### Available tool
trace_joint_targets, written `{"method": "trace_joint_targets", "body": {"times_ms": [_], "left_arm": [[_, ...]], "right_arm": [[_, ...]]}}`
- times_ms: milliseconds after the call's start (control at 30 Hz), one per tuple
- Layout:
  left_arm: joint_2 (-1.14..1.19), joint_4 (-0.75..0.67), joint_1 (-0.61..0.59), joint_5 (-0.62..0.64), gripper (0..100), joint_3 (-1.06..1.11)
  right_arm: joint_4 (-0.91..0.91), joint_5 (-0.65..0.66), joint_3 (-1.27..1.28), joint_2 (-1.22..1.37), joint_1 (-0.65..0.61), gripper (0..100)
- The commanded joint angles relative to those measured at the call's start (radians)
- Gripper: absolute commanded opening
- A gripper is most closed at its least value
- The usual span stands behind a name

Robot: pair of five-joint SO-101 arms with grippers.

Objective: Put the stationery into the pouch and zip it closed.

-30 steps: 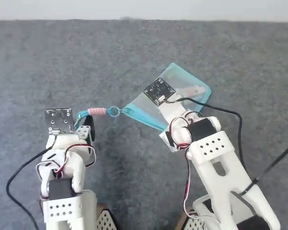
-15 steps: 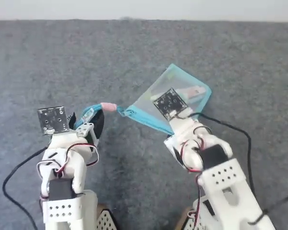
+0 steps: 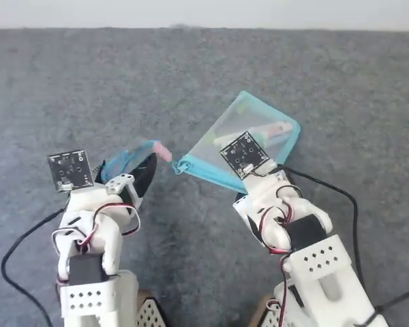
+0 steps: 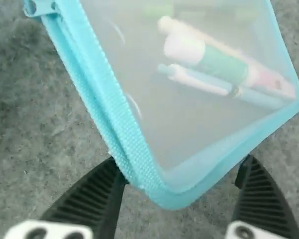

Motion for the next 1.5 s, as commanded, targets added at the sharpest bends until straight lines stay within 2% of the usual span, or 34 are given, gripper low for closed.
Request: {"method": "trace_joint_targets", "body": {"times_ms": [0,200,433,600,767,1067,1200,1467], "left_arm": [[-0.017,-0.044,-0.043,0.031,36,-0.067],[-0.017,-0.044,-0.043,0.020,36,-0.068],[-0.025,-0.049,-0.046,0.023,36,-0.068],[-0.157,-0.017,-0.038,0.015,36,-0.024],[-0.269,-0.031,-0.037,-0.018,36,0.062],[-0.239,-0.043,-0.003,-0.017,36,0.065],[-0.239,-0.051,-0.002,-0.018,36,0.090],[-0.239,-0.051,-0.006,-0.018,36,0.093]], "right_arm": [[-0.021,-0.015,0.005,-0.041,-0.008,32.2],[0.015,-0.008,0.009,-0.148,-0.001,32.2],[0.053,-0.005,0.114,-0.472,-0.010,31.9],[0.082,0.051,0.178,-0.599,-0.033,32.2],[0.091,0.054,0.144,-0.504,-0.028,32.2],[0.077,0.051,-0.028,-0.010,0.030,35.7],[0.081,0.054,-0.051,0.061,0.025,29.8],[0.090,0.057,-0.054,0.062,-0.028,5.2]]}}
